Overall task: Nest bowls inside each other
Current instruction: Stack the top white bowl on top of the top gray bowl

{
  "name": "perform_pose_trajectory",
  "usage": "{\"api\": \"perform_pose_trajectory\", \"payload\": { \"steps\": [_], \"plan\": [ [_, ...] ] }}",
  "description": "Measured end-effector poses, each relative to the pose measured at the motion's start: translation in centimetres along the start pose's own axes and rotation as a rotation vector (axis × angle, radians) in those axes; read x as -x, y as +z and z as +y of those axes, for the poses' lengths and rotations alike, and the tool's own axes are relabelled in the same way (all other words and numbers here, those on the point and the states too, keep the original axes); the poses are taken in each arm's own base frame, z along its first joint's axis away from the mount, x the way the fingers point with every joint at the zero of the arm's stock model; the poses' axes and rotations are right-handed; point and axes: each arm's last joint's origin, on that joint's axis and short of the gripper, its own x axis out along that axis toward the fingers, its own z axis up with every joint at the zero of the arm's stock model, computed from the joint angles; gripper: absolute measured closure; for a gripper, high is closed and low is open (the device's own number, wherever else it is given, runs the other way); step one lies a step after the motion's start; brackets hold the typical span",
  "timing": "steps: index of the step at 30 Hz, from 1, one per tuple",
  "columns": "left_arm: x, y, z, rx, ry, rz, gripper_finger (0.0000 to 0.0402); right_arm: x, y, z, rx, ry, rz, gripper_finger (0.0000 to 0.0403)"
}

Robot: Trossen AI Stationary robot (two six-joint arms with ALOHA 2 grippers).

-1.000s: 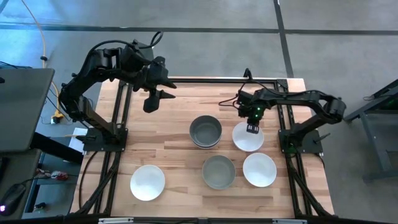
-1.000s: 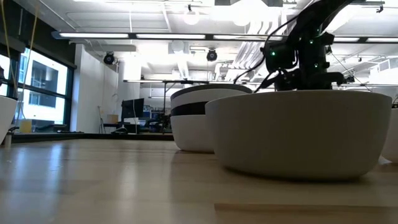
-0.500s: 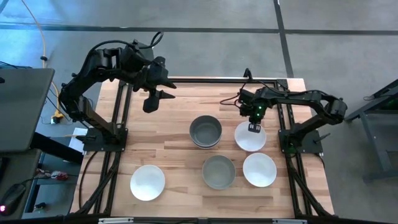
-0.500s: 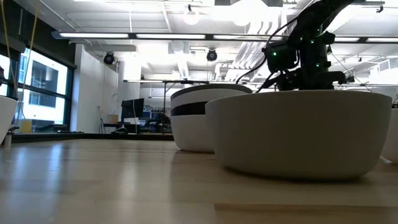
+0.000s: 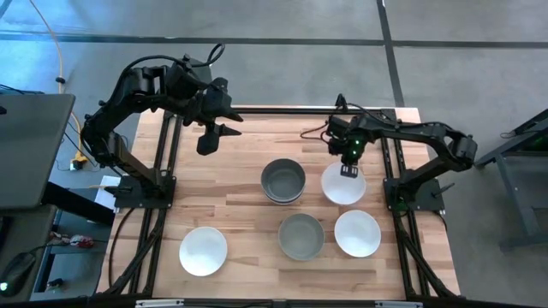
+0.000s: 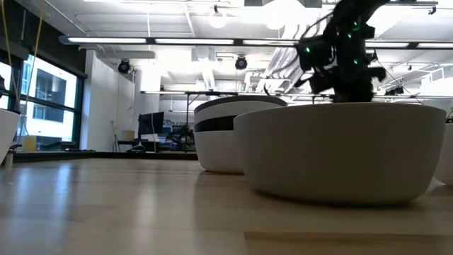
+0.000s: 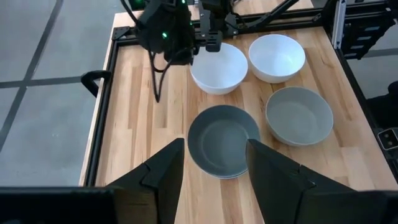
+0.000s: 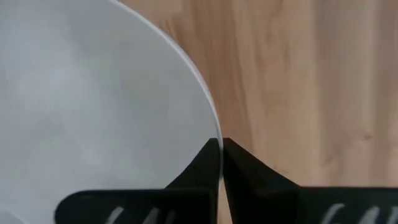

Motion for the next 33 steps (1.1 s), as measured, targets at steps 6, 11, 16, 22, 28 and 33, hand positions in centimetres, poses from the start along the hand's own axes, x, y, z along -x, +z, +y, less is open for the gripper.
{"api": "perform_pose_trajectory", "payload": {
  "steps": [6,11,16,22,28,33],
  "plan": [
    [0.0,0.0,0.0,0.0,0.0,0.001,0.0241,4.1,1.6,0.0,0.008,-0.023,-0.086,0.0402],
    [0.0,0.0,0.0,-0.007,0.0,0.001,0.0241,8.2,2.4,0.3,-0.006,-0.039,-0.153,0.0403],
    [0.0,0.0,0.0,-0.016,-0.001,0.002,0.0241,11.8,3.4,0.5,-0.04,-0.04,-0.175,0.0403],
    [0.0,-0.1,0.0,-0.018,-0.002,0.006,0.0241,13.5,6.0,1.0,-0.064,-0.001,-0.103,0.0403],
    [0.4,-1.1,-0.2,-0.009,-0.014,0.096,0.0241,13.5,10.1,1.7,-0.018,0.033,-0.107,0.0403],
    [2.2,-2.3,-0.1,0.052,0.025,0.139,0.0241,12.4,13.1,2.2,0.014,0.056,-0.105,0.0403]
  ]
}}
